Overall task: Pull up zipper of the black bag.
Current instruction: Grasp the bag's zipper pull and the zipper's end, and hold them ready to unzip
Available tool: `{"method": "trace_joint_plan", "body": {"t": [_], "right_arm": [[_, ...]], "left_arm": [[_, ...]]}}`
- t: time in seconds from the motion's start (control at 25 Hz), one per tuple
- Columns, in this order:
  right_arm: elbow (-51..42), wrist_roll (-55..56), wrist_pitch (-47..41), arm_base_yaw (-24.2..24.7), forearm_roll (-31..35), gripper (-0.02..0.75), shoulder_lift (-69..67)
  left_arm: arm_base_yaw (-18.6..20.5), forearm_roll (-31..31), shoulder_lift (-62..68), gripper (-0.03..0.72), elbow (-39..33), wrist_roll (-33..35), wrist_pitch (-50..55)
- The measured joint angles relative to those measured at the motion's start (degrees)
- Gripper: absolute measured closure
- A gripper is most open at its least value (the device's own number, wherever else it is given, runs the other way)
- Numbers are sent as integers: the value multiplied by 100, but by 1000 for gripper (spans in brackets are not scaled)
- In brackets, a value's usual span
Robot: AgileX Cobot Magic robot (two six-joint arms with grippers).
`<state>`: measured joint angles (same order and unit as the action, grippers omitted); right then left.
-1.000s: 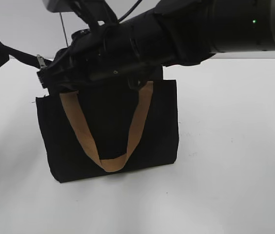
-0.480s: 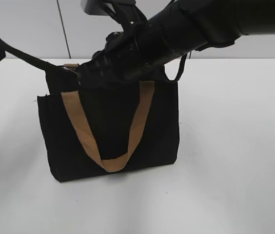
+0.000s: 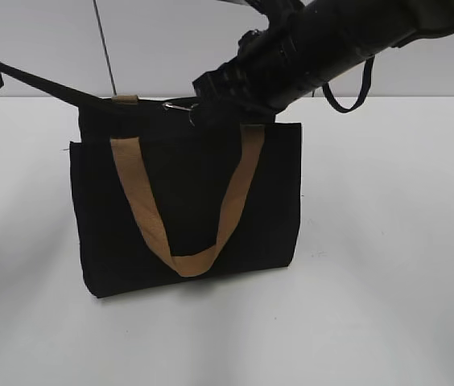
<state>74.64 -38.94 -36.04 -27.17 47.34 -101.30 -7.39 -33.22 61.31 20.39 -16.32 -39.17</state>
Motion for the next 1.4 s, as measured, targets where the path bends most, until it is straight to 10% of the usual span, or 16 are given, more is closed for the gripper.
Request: {"method": "trace_joint_plan", "body": {"t": [0.96,1.2,1.4], "right_arm": [[0,459,-679,877,-855,728,385],[0,466,-585,900,-926,412,535],[0,484,-590,906,-944,158,728]], "left_arm": [[0,212,0,660,0,4,-11],[13,295,-2,635,0,4,-11],[13,360,-13,437,0,-1,33]]}}
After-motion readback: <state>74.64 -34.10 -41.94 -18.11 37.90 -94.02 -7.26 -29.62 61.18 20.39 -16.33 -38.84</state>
